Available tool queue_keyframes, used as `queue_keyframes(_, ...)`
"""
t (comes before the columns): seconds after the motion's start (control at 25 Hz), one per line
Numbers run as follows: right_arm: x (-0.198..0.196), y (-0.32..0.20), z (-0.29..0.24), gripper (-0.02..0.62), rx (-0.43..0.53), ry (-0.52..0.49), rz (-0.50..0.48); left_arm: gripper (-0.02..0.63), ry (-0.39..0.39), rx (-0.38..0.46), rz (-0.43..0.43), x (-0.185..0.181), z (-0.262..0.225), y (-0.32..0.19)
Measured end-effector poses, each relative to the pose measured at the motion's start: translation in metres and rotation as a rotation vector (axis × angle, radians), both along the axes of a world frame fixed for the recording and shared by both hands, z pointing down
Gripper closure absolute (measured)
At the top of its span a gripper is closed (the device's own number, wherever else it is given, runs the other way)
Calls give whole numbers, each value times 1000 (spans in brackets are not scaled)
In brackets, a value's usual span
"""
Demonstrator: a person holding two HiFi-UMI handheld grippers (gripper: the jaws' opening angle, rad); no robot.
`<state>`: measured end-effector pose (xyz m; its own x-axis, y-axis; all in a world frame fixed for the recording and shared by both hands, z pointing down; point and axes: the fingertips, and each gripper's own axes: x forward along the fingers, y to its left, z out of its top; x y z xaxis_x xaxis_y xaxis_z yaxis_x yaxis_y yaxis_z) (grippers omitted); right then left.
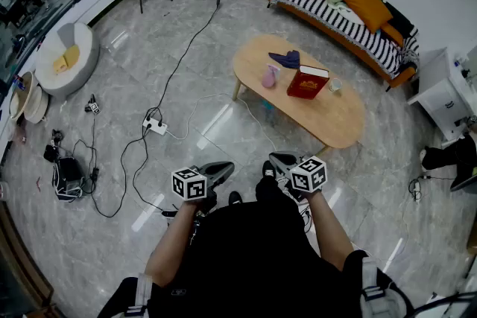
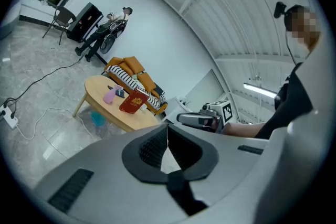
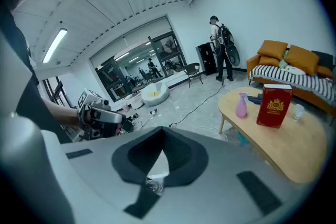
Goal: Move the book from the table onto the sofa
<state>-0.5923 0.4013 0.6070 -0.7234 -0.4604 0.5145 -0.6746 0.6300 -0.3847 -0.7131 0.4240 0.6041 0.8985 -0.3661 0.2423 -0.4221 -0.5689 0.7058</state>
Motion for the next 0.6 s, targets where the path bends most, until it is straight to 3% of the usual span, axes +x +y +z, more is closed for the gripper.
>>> queue_keyframes(0.6, 5, 3, 8, 588, -19, 8, 5, 594, -19, -42, 2, -4, 14, 8)
